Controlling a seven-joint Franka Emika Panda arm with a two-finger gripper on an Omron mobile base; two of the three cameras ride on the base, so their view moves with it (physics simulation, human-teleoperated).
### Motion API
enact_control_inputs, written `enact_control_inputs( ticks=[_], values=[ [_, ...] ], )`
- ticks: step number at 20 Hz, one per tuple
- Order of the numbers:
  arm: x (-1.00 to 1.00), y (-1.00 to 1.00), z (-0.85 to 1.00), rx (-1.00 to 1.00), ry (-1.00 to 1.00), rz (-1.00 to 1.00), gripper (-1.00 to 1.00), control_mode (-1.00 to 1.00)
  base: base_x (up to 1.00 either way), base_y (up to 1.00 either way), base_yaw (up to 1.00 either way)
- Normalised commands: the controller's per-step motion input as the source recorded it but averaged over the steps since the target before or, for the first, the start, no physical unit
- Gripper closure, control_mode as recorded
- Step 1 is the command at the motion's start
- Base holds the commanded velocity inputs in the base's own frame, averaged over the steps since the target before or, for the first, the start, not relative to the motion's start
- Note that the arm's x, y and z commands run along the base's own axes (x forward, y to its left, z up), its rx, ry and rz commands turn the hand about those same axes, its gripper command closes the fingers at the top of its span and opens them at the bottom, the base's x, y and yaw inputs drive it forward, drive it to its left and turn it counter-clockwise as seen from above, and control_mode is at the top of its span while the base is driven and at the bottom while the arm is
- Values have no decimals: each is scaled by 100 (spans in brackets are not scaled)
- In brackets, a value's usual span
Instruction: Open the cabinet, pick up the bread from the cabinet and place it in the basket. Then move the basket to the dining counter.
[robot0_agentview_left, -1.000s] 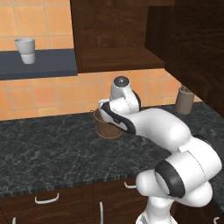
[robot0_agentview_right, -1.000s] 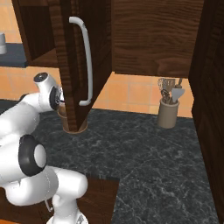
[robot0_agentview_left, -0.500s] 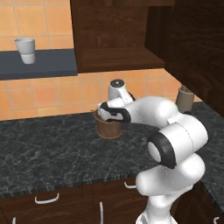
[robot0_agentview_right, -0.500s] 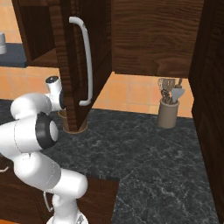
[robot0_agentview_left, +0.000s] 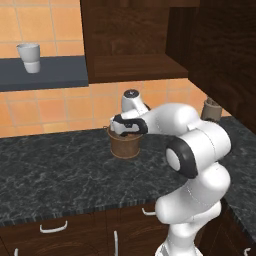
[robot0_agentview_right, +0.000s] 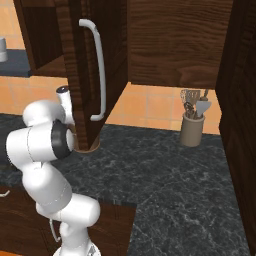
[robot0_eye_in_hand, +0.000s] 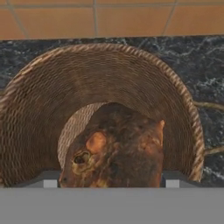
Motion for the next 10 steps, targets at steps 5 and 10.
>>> enact_control_inputs(
  ticks=[5, 10],
  values=[
    [14, 5, -20, 1, 0, 0, -100, -100, 0, 0, 0],
    [2, 0, -4, 0, 0, 0, -100, -100, 0, 0, 0]
  ],
)
